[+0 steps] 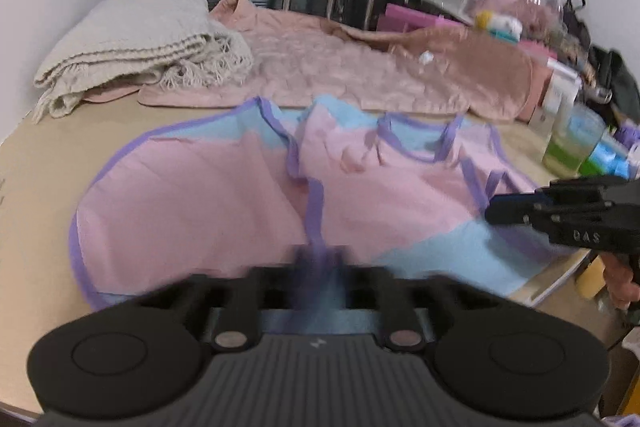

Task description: Fold clothes

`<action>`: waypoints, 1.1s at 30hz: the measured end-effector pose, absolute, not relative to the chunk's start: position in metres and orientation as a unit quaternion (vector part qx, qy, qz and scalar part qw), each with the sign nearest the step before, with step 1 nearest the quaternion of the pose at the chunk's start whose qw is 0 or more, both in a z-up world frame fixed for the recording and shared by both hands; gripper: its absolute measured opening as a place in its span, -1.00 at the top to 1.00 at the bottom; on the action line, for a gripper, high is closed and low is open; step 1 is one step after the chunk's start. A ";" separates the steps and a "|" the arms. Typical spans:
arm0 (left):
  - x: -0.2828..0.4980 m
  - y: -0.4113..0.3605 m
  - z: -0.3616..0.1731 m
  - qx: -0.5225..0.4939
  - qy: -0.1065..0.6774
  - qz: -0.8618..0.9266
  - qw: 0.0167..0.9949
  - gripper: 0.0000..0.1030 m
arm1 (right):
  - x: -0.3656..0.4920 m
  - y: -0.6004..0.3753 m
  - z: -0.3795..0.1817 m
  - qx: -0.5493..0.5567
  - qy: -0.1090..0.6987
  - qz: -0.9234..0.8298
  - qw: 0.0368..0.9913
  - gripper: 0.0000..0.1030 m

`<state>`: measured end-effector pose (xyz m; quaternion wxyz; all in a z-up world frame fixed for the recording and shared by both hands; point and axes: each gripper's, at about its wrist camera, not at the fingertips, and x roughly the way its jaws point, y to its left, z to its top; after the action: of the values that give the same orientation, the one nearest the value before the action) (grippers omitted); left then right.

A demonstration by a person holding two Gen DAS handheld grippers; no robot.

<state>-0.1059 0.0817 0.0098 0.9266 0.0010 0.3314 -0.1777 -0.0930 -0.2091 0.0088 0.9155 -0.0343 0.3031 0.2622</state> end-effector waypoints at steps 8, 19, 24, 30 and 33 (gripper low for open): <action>-0.149 0.097 0.030 -0.019 0.297 -0.200 0.934 0.82 | -0.139 -0.236 0.038 -0.010 0.244 0.322 0.915 1.00; -0.105 0.132 0.005 -0.004 0.328 -0.051 0.943 -0.09 | -0.098 -0.234 0.028 0.009 0.272 0.230 0.934 0.28; -0.087 0.143 -0.001 0.012 0.326 0.005 0.945 -0.35 | -0.063 -0.202 0.017 -0.044 0.278 0.186 0.941 0.29; -0.090 0.169 -0.002 -0.010 0.318 0.080 0.945 -0.36 | -0.044 -0.189 0.010 -0.065 0.312 0.143 0.937 0.27; -0.098 0.174 0.002 -0.014 0.307 0.100 0.946 -0.36 | -0.048 -0.183 0.030 -0.080 0.297 0.126 0.943 0.27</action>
<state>-0.0982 0.1739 0.0018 0.9463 -0.0138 0.3073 0.0999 -0.0475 -0.1830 0.0297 0.9431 -0.0800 0.2973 0.1256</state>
